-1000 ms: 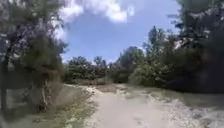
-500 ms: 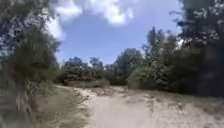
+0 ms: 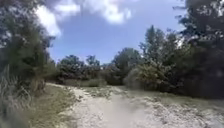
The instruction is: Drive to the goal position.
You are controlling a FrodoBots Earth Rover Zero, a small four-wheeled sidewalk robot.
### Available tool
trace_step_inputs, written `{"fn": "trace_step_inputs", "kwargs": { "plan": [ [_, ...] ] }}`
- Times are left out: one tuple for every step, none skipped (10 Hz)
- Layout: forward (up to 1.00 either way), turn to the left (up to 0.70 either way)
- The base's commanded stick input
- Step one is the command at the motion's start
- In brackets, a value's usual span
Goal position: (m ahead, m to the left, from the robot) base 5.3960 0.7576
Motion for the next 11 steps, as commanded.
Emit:
{"fn": "trace_step_inputs", "kwargs": {
  "plan": [
    [1.00,0.00],
    [1.00,0.00],
    [1.00,0.00],
    [1.00,0.00],
    [1.00,0.00],
    [1.00,0.00],
    [1.00,0.00],
    [1.00,0.00],
    [1.00,0.00],
    [1.00,0.00],
    [1.00,0.00]
  ]
}}
